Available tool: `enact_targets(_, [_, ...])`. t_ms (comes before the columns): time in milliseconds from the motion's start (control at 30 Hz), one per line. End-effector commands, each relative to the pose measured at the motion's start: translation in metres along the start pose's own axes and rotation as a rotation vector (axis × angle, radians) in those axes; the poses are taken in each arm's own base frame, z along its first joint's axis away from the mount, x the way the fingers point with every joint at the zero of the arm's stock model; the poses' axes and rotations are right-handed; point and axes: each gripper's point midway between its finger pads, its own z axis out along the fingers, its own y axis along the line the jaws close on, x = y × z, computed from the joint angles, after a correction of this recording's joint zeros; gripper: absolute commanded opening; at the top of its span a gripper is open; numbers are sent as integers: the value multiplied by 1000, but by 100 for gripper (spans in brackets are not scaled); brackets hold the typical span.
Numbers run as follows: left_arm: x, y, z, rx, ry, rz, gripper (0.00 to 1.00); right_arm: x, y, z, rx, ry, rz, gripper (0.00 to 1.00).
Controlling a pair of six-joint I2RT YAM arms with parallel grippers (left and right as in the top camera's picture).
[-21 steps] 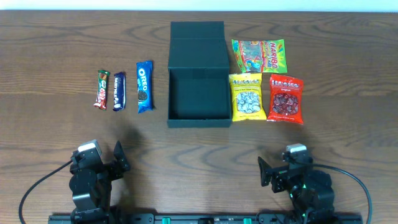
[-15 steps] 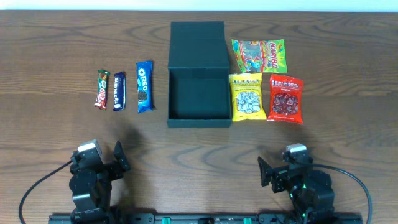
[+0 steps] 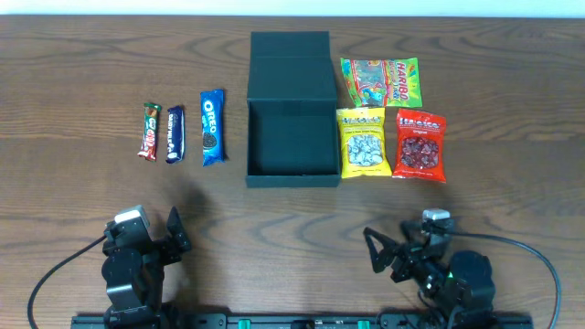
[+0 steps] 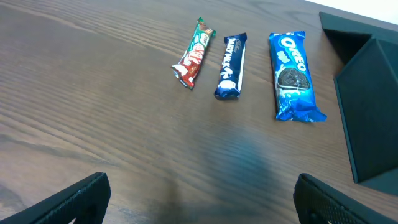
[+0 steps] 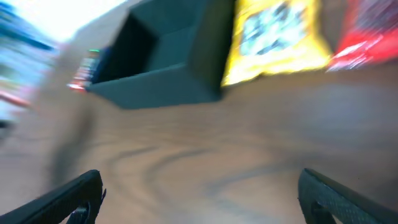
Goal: Pack container
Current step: 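Move the right gripper toward the green Haribo bag, then grasp the green Haribo bag with the right gripper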
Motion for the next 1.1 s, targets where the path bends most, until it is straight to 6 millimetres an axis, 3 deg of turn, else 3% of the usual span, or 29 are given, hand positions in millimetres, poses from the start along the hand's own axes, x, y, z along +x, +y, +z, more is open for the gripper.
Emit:
enact_targets(0, [3, 2, 2, -8, 3, 15, 95, 14, 24, -2, -124, 98, 314, 99])
enact_targets(67, [3, 2, 2, -8, 3, 15, 95, 2, 30, -2, -152, 57, 345, 99])
enact_targets(200, [3, 2, 2, -8, 3, 15, 95, -65, 67, -16, -312, -210, 156, 99])
enact_targets(333, [3, 2, 2, -8, 3, 15, 95, -111, 68, -16, -234, -314, 113, 99])
enact_targets(433, [3, 2, 2, -8, 3, 15, 95, -145, 66, -1, -121, -270, 15, 99])
enact_targets(600, [3, 2, 2, -8, 3, 15, 95, -214, 60, 47, 36, -128, -109, 99])
enact_targets(700, [3, 2, 2, -8, 3, 15, 95, -252, 36, 83, 192, -59, -147, 99])
enact_targets(833, [3, 2, 2, -8, 3, 15, 95, -291, -10, 133, 409, 18, -191, 99])
enact_targets(1000, [3, 2, 2, -8, 3, 15, 95, -307, -56, 199, 487, 80, -217, 99])
enact_targets(1067, [3, 2, 2, -8, 3, 15, 95, -309, -76, 216, 533, 80, -215, 99])
